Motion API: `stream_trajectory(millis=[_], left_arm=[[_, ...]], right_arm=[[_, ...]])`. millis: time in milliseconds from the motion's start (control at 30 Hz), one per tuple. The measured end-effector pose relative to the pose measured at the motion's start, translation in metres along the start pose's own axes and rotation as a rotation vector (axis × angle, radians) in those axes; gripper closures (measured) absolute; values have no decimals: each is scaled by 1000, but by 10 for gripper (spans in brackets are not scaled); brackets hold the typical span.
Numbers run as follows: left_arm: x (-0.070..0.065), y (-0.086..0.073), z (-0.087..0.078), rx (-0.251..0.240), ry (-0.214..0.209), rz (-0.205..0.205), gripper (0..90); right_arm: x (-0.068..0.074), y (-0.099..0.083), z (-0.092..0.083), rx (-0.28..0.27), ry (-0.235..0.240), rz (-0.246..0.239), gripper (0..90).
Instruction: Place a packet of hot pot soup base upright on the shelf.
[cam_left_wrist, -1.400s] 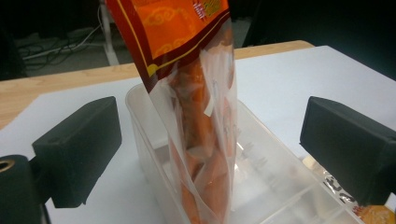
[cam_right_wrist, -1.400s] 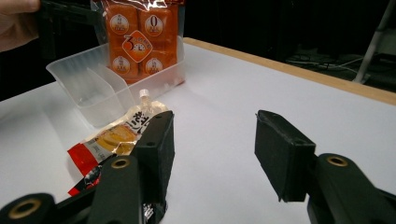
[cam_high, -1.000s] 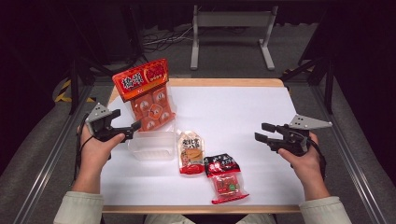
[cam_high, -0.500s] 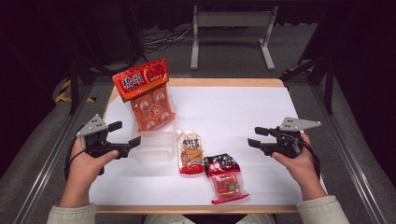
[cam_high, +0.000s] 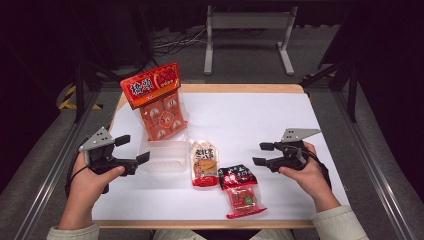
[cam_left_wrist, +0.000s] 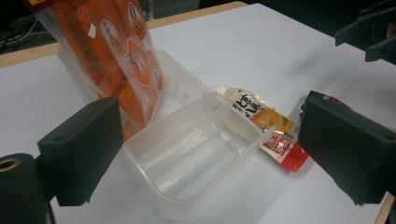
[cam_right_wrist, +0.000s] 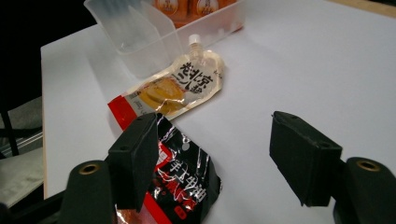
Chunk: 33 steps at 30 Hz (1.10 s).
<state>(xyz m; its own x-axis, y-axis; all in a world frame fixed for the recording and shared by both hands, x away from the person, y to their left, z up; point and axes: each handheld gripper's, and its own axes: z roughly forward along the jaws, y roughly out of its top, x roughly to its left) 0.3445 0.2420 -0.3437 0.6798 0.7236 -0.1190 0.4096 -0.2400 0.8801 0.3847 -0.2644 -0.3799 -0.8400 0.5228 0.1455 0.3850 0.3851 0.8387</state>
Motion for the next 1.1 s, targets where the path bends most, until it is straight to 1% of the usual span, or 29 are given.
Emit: stream_trajectory(millis=[33,67,100,167,333,467,633,700,767,833,1033,1100], left_arm=[[0,0,0,0,0,0,76],[0,-1,0,3,2,2,76],[-1,-1,-1,5,-1,2,76],[-1,-2,-1,5,-1,1,77],[-3,-3,-2,11,7,-3,78],[-3,-3,-3,9,8,-3,78],[-1,-4,-2,10,3,6,77],[-2,-3,-2,0,13,25,77],[-2,-3,-1,-4,14,27,77],[-3,-3,-1,0,6,31,77],[-3,-4,0,1,-1,24,77],[-3,-4,0,11,-4,22,76]], right_arm=[[0,0,0,0,0,0,338],[0,0,3,11,8,-1,336],[1,-1,9,25,13,-5,331],[1,-2,11,28,16,-3,330],[0,-9,26,87,37,3,330],[0,-14,36,120,43,3,341],[2,-19,44,139,45,-7,343],[2,-21,47,150,44,-11,342],[2,-23,49,154,47,-8,342],[1,-25,52,163,60,1,340],[2,-28,57,184,66,-3,332],[3,-29,59,192,70,-6,328]])
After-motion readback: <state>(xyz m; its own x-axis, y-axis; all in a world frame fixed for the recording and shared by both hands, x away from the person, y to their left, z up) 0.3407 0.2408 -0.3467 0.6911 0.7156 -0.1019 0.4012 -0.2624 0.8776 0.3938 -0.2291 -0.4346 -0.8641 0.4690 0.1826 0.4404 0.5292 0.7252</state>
